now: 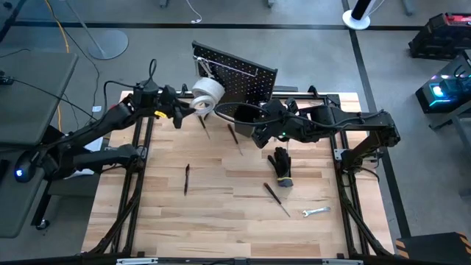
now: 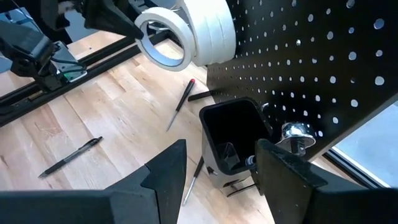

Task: Hang tools onto peg board
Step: Hang the masking tape onto the pegboard

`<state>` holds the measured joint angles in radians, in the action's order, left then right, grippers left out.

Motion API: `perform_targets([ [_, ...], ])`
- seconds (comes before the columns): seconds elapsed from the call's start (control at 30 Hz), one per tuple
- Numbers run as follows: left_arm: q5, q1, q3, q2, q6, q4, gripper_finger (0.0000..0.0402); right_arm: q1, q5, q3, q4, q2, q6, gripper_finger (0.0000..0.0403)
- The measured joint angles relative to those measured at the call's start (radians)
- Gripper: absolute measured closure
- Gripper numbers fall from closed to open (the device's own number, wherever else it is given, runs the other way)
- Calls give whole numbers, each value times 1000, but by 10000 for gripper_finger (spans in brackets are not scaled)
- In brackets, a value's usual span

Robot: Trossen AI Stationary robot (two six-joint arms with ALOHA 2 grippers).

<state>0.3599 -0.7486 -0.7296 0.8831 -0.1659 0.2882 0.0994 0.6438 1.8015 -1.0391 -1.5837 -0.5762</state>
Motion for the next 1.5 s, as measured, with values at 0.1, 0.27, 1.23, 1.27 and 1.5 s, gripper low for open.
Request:
perform_targets([
  [0.1, 1, 0, 0, -24, -34, -3, 284, 0, -1, 0, -4, 0, 0, 220],
  [0.27, -47, 1, 0, -61, -50, -1, 290, 0, -1, 0, -7, 0, 0, 220],
  [1.23, -226, 17, -1, -182, -61, 78, 321, 0, -9, 0, -19, 0, 0, 220],
  [1.27, -245, 17, -1, -181, -49, 69, 321, 0, -9, 0, -19, 0, 0, 220],
  [1.5, -366, 17, -2, -153, 54, 24, 320, 0, -9, 0, -19, 0, 0, 220],
])
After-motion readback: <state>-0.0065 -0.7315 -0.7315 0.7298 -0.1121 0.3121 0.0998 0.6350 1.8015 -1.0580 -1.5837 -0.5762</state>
